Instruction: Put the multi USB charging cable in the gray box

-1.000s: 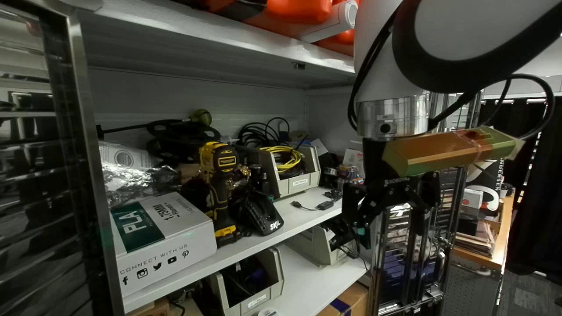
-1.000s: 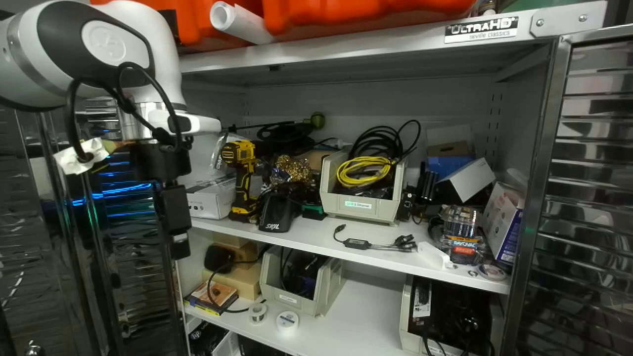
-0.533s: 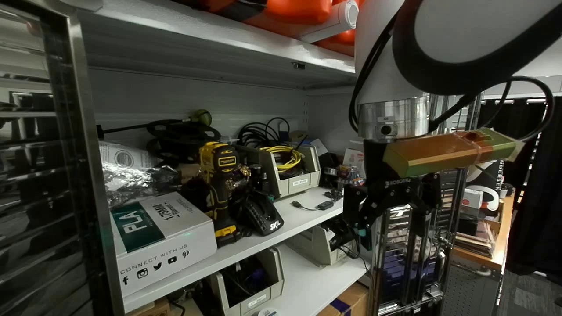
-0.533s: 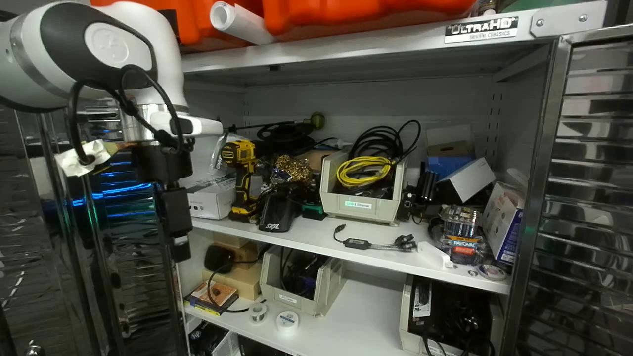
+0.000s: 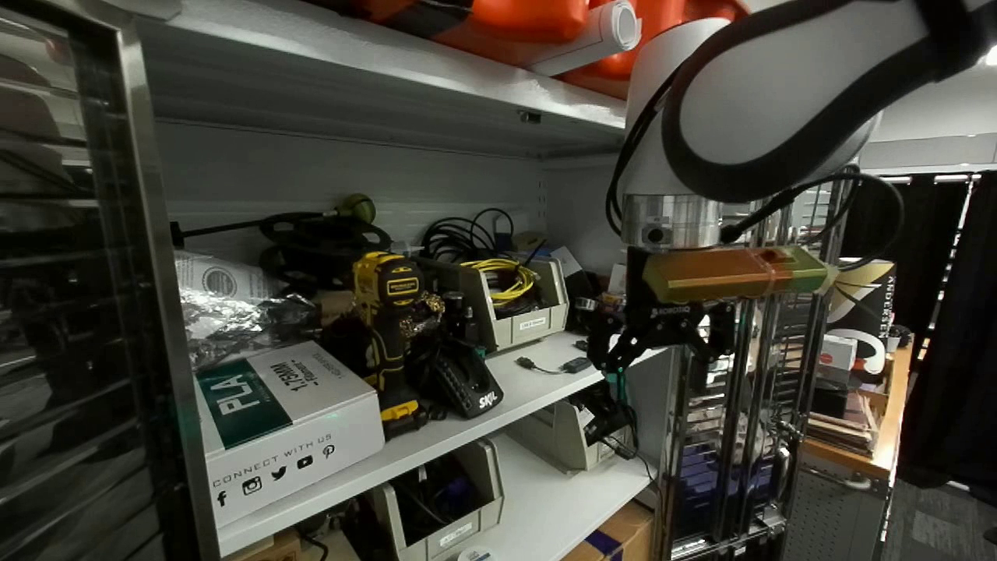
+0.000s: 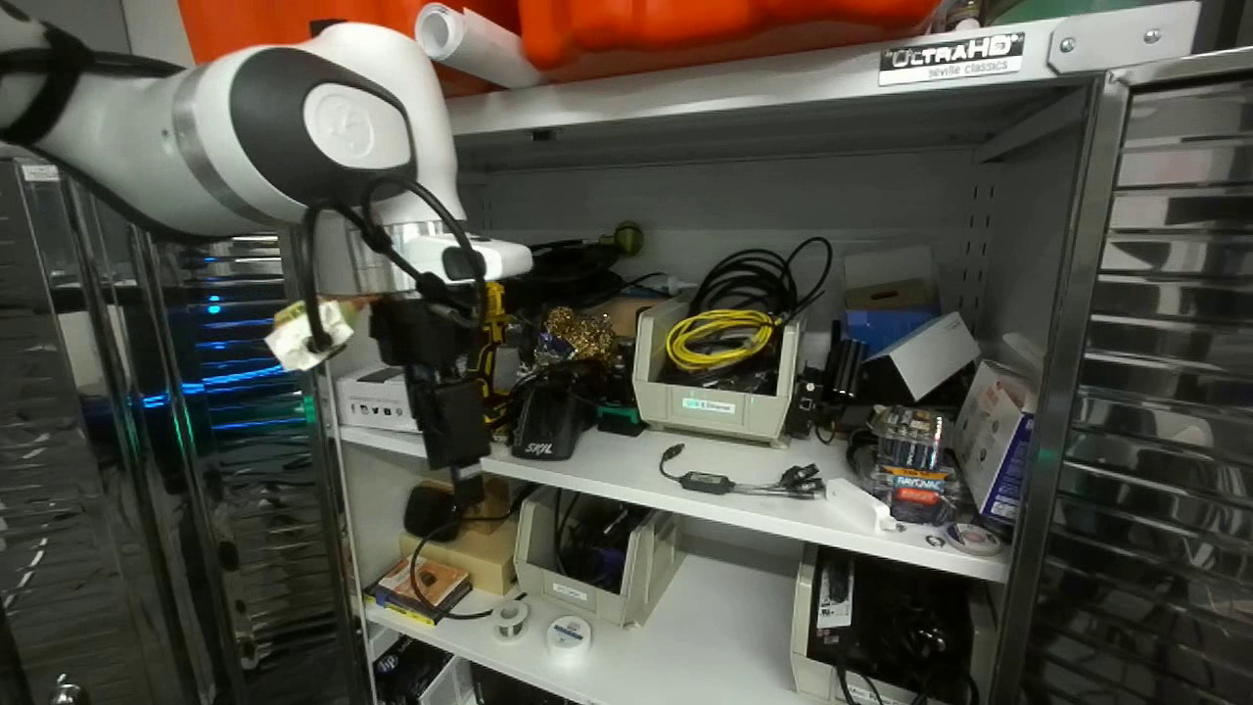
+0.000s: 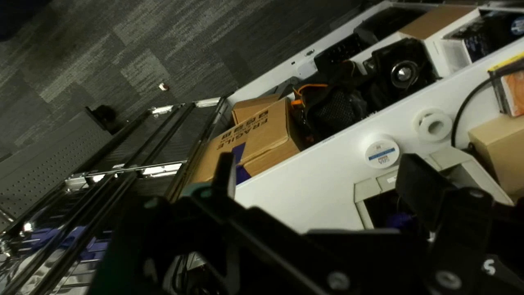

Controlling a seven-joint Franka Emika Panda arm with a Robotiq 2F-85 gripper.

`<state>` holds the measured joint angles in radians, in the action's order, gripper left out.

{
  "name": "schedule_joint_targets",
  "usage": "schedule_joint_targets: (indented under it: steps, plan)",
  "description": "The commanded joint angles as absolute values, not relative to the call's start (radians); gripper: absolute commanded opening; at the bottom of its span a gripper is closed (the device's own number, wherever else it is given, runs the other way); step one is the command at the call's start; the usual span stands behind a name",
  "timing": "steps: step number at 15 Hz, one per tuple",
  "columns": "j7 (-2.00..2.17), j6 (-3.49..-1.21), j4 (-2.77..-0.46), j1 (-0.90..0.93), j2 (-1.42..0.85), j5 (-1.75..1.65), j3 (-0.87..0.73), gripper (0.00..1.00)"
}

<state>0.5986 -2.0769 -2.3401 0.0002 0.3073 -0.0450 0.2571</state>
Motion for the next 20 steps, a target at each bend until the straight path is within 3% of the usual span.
schedule_joint_targets:
  steps: [1, 7, 20]
  plan:
    - [0.621, -2.202, -2.266, -0.010, 0.191, -0.083, 0.214, 1.00]
    - [0.679, -2.325, -2.150, -0.017, 0.039, -0.161, 0.144, 1.00]
    - [0.691, -2.320, -1.786, 0.016, -0.282, -0.139, 0.004, 1.00]
